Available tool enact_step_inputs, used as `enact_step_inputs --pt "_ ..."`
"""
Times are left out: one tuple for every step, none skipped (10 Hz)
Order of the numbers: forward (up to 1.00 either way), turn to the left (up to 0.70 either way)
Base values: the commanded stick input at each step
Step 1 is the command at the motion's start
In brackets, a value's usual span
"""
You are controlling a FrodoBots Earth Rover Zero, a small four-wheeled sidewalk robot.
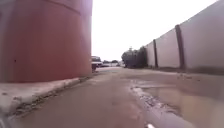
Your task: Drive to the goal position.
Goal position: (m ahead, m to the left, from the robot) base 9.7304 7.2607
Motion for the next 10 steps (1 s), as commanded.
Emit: enact_step_inputs --pt "0.30 0.00" --pt "0.30 0.00" --pt "0.30 0.00" --pt "0.30 0.00" --pt "0.30 0.00" --pt "0.30 0.00" --pt "0.30 0.00" --pt "0.30 0.00" --pt "0.30 0.00" --pt "0.30 0.00"
